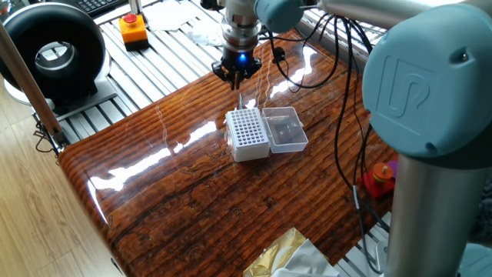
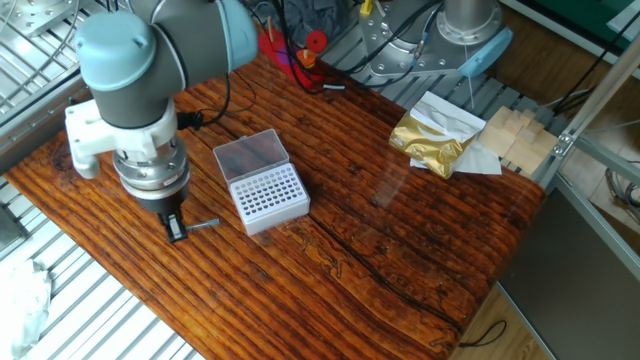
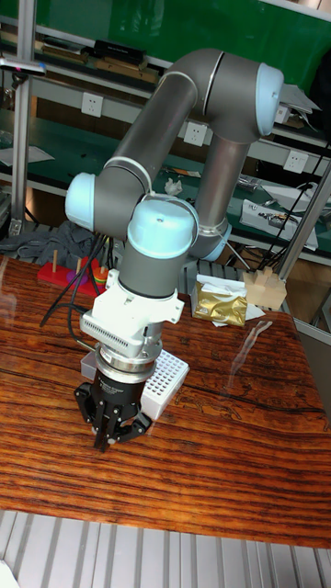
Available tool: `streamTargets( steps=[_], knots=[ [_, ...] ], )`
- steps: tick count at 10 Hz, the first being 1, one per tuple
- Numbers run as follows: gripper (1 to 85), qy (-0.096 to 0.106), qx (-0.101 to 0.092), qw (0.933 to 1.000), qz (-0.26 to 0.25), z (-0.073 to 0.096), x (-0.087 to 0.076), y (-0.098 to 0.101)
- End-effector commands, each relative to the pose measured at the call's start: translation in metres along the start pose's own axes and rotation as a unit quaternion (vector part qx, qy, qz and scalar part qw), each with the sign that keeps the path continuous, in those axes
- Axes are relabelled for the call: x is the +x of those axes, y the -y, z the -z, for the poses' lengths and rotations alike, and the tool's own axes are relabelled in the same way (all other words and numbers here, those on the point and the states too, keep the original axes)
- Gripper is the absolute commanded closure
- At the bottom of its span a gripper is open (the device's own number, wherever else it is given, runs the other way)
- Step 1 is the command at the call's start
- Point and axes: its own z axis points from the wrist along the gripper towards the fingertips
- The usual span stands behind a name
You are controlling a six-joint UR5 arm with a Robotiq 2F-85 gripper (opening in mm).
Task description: Insert a medium pipette tip into the holder for medium pipette tips
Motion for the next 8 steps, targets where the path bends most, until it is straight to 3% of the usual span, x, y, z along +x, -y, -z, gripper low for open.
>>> streamTargets(
  steps=[1,3,6,8],
  knots=[
    [70.7,0.021,-0.010,0.9995,-0.020,0.002,-0.011,-0.004],
    [71.0,0.016,-0.012,0.9992,-0.033,0.002,-0.006,-0.006],
    [72.3,0.027,-0.026,0.9980,-0.051,0.001,-0.005,-0.018],
    [72.7,0.030,-0.023,0.9977,-0.056,0.000,-0.006,-0.016]
  ],
)
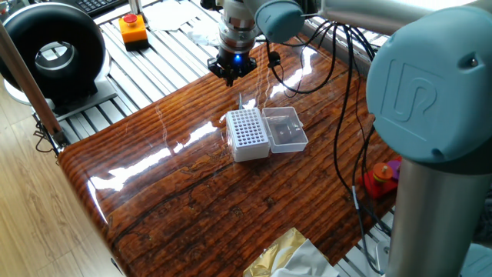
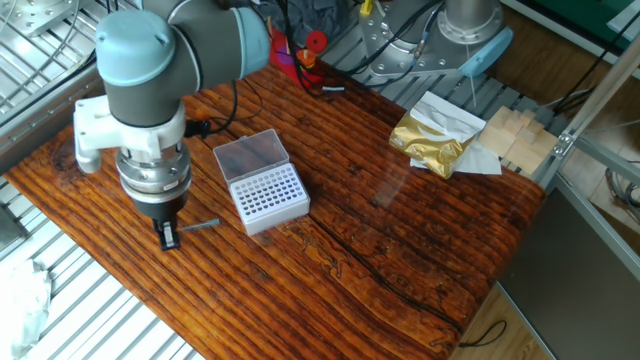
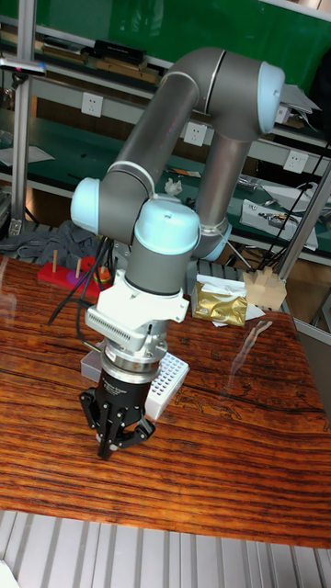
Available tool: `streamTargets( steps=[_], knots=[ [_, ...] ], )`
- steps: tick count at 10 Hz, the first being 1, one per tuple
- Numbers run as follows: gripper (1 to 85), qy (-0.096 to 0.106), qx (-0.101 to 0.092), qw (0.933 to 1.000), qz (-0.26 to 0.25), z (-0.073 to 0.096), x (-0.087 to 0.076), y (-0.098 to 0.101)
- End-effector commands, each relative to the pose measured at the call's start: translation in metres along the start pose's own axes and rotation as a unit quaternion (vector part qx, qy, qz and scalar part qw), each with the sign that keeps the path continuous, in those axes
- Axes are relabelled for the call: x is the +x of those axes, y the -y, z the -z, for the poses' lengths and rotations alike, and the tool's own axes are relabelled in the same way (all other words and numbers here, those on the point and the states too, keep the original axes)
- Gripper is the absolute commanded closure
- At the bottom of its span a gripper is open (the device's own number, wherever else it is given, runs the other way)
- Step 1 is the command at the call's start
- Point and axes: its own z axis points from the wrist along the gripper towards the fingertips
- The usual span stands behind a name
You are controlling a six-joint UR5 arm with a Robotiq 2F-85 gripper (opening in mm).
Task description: Insert a medium pipette tip into the holder for medium pipette tips
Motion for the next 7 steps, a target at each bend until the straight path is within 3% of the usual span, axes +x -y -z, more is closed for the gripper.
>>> streamTargets(
  steps=[1,5,7],
  knots=[
    [72.7,0.005,-0.008,0.9998,-0.018,0.000,0.000,0.000],
    [73.7,0.001,-0.003,0.9998,-0.019,0.008,0.013,0.012],
    [73.7,0.008,0.000,0.9998,-0.019,0.007,0.022,0.015]
  ],
)
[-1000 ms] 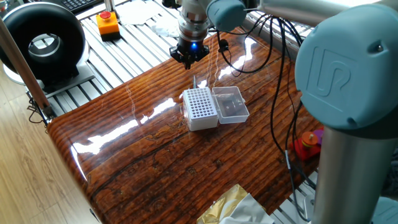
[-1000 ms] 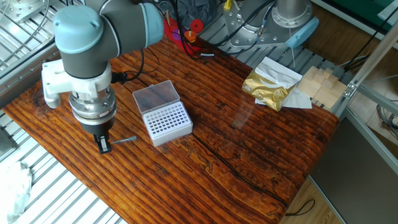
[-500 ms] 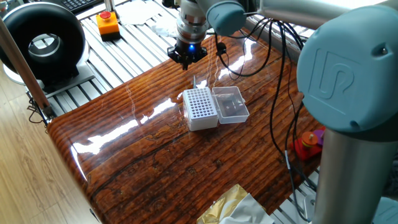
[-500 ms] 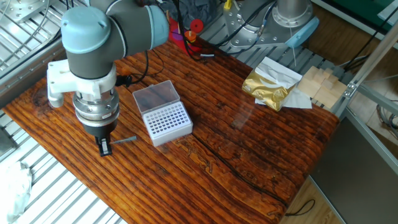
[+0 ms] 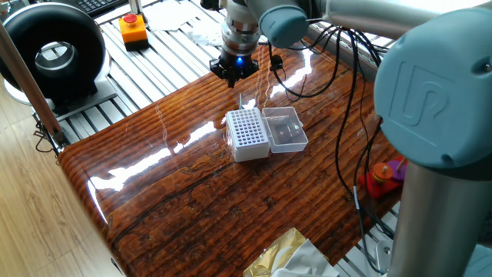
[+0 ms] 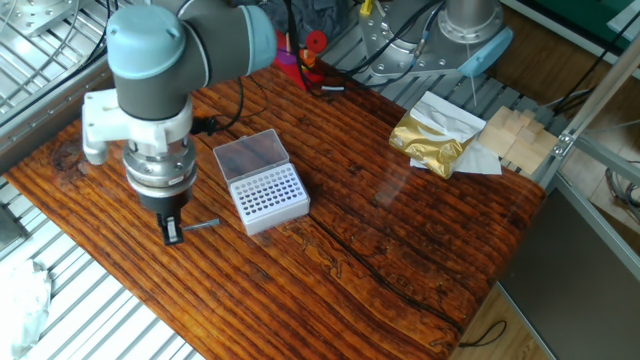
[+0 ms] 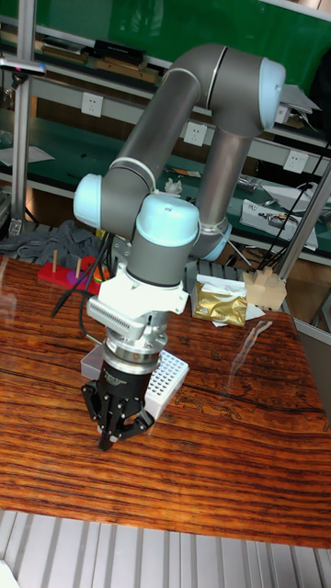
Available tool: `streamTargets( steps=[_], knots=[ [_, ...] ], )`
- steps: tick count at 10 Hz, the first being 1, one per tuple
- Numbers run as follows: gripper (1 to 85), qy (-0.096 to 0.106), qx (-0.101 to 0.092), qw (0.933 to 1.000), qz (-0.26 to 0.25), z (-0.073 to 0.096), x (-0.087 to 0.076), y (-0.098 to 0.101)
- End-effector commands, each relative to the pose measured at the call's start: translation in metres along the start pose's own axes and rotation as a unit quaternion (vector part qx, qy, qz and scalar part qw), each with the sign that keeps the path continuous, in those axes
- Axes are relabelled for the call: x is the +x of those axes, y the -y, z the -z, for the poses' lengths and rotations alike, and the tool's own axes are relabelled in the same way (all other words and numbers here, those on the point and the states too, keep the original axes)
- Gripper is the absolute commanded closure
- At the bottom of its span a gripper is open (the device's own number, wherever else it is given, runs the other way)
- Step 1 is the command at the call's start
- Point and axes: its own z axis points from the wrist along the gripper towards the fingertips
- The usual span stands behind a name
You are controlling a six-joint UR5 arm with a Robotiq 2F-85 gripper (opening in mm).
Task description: Insert a medium pipette tip into the holder for medium pipette tips
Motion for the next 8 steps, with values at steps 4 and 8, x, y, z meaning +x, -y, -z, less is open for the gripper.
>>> streamTargets(
  steps=[4,8],
  knots=[
    [73.7,0.009,-0.007,0.9999,-0.008,-0.004,0.019,0.008],
    [73.3,0.028,-0.011,0.9996,-0.001,0.000,0.024,0.006]
  ],
)
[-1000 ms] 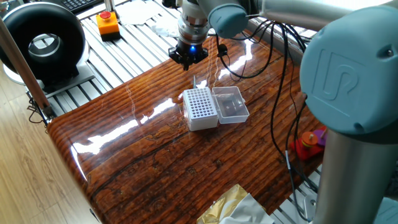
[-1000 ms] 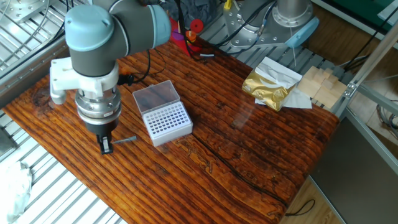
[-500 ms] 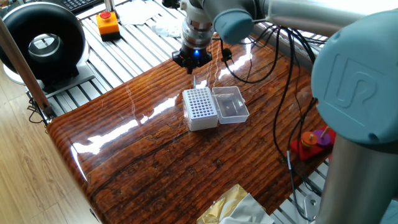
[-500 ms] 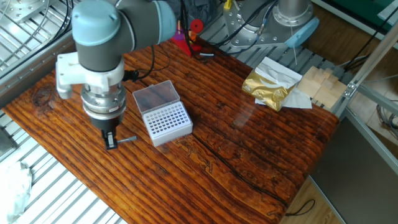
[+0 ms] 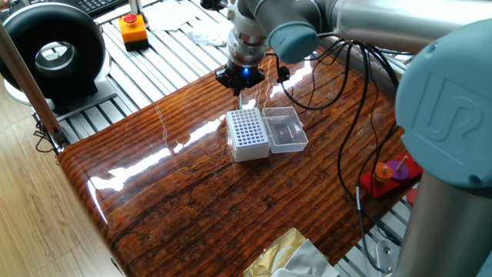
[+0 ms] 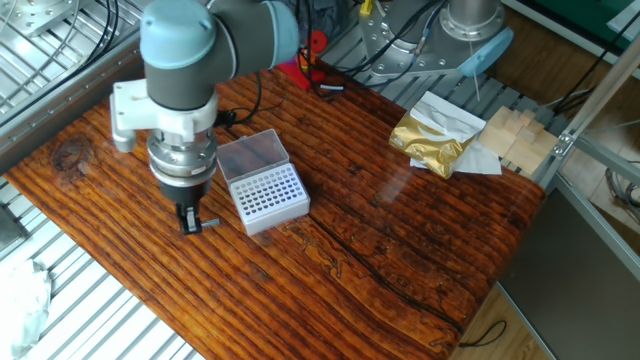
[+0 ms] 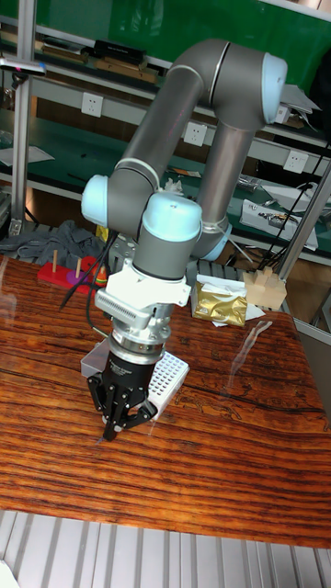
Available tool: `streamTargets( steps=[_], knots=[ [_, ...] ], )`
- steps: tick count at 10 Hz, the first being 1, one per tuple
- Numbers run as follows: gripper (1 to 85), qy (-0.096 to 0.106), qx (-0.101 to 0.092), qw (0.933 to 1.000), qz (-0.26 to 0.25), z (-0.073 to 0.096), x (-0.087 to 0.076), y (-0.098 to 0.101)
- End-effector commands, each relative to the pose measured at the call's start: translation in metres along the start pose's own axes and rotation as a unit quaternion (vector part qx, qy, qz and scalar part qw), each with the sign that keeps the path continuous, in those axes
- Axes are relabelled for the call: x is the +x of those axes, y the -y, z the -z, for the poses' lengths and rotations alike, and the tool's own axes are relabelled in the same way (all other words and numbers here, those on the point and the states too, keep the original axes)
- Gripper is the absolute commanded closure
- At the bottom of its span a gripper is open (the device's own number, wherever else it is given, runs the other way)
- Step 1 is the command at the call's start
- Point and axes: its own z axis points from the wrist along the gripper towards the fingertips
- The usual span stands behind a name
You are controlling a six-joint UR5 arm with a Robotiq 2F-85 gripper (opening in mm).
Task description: Insert a medium pipette tip into the holder for medium pipette tips
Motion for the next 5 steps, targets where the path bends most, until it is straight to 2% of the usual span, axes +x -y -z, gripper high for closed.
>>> streamTargets(
  steps=[1,2,5],
  knots=[
    [72.3,0.017,-0.008,0.9998,-0.003,0.001,0.002,-0.003],
    [72.3,0.034,-0.008,0.9994,0.004,0.000,-0.003,-0.004],
    [72.3,0.063,-0.013,0.9979,0.010,0.001,-0.010,-0.008]
  ],
)
